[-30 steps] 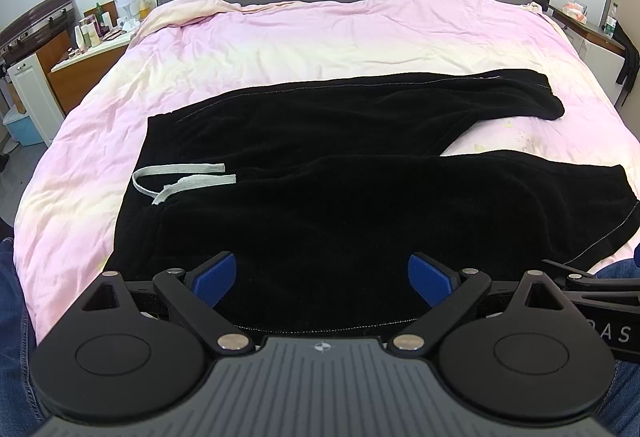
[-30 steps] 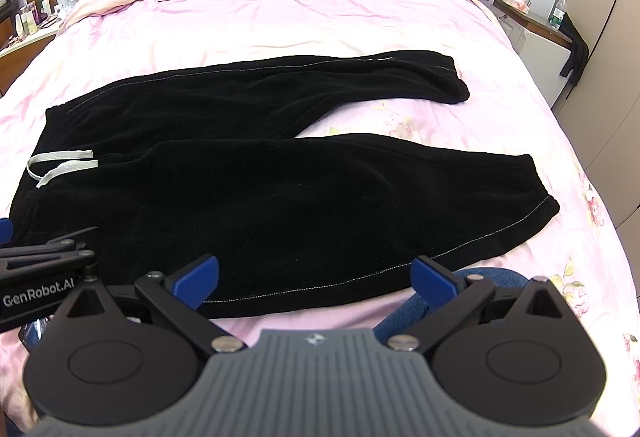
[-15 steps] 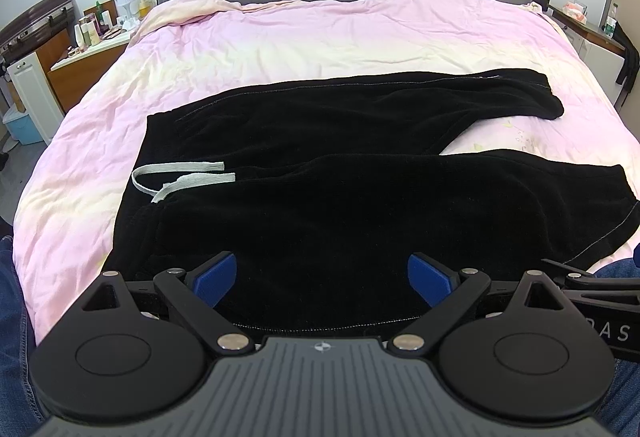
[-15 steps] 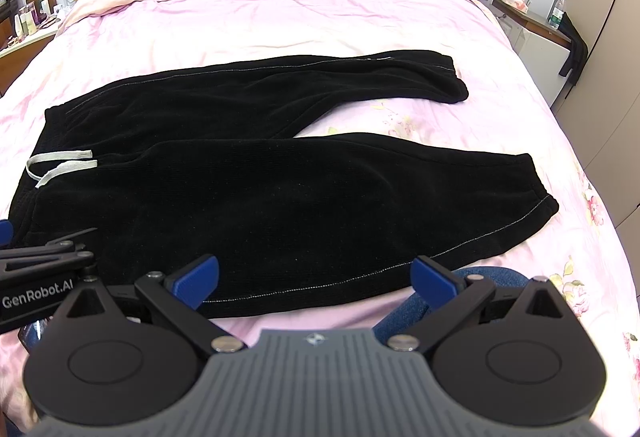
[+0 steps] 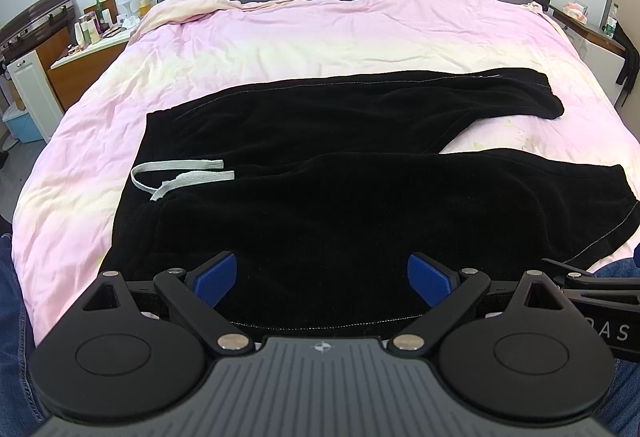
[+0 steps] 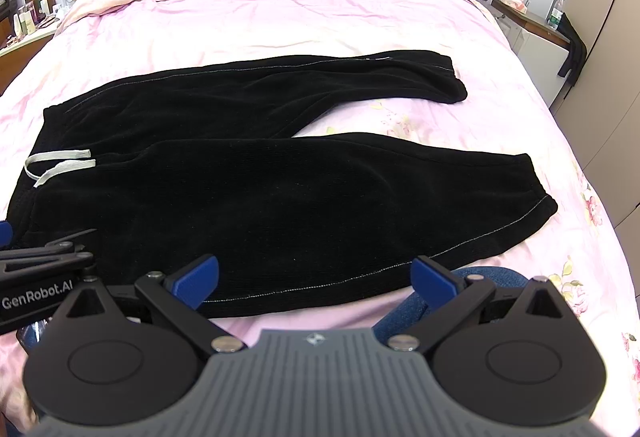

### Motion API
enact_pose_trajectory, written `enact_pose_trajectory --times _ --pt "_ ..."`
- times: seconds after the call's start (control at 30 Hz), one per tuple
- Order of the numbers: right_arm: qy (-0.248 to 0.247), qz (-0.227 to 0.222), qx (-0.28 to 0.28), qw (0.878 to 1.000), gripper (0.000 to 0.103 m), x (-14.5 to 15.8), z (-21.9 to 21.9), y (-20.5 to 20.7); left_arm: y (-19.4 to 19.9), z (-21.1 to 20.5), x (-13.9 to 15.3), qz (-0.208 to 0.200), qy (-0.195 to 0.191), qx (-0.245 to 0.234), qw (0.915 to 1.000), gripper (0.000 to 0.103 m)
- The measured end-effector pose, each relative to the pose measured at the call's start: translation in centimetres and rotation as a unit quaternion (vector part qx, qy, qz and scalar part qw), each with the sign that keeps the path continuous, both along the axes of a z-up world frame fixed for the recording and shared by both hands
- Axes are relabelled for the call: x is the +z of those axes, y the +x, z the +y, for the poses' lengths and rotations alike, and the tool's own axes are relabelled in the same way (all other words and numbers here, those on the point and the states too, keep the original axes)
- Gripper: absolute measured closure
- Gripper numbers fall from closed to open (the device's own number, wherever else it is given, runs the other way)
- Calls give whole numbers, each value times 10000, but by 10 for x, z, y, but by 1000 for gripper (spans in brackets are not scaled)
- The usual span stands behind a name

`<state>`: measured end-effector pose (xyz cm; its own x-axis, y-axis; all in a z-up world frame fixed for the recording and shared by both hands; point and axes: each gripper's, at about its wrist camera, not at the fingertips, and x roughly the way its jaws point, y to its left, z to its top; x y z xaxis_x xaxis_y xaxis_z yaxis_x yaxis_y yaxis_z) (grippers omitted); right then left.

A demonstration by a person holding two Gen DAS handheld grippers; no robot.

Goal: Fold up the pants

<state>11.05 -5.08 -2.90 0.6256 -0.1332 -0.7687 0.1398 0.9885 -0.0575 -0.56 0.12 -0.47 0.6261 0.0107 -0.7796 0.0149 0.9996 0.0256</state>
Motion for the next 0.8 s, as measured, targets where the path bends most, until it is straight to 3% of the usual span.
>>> enact_pose_trajectory --times 0.57,0.7,0.8 --pt "-22 0 96 10000 5 -5 3 3 3 4 -3 37 -74 -78 9999 0" --pt "18 -135 315 9994 5 -8 1 7 3 14 -10 -201 -48 -596 9980 0" --pt "-91 -386 685 9969 5 -14 0 9 3 21 -24 -200 317 -1070 9935 0"
